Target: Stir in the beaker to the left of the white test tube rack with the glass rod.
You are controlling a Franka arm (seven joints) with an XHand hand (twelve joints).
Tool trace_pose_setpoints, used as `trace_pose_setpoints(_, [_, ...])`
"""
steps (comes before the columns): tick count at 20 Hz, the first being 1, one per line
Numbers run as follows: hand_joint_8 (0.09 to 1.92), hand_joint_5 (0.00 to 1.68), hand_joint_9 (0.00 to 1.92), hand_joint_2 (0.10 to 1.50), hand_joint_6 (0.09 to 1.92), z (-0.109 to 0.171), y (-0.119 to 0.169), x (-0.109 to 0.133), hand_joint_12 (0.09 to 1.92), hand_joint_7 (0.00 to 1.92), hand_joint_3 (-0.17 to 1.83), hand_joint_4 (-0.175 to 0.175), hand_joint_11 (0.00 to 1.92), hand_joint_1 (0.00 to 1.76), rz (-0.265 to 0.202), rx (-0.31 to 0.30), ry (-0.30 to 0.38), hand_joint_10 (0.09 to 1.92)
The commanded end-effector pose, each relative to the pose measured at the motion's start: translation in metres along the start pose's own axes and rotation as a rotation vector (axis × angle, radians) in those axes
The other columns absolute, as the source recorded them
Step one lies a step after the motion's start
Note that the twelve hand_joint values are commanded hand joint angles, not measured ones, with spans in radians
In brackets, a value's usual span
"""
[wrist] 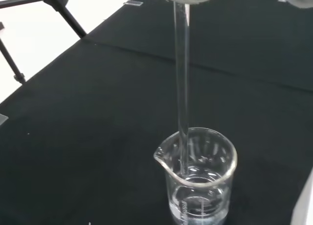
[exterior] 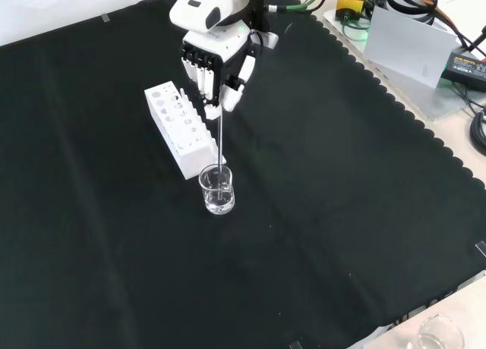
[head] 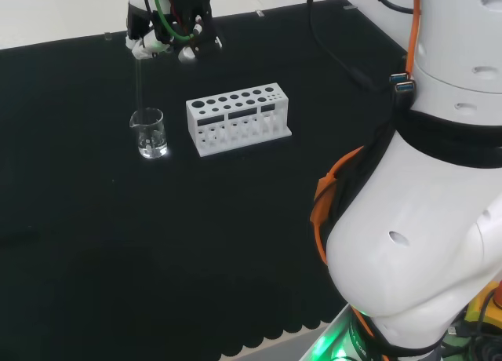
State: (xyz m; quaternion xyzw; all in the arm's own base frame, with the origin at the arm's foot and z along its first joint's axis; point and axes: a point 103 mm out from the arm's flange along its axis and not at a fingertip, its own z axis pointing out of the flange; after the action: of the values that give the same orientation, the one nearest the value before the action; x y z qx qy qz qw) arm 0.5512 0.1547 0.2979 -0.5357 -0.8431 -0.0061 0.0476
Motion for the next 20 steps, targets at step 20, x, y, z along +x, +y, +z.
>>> trace_pose_setpoints(20, [0.4, 1.45, 1.73, 1.03, 0.09, -0.006, -0.019, -0.03, 0.38, 1.46, -0.17, -0.168, 1.65, 1.33, 0.021, -0.018, 0.0, 0.4])
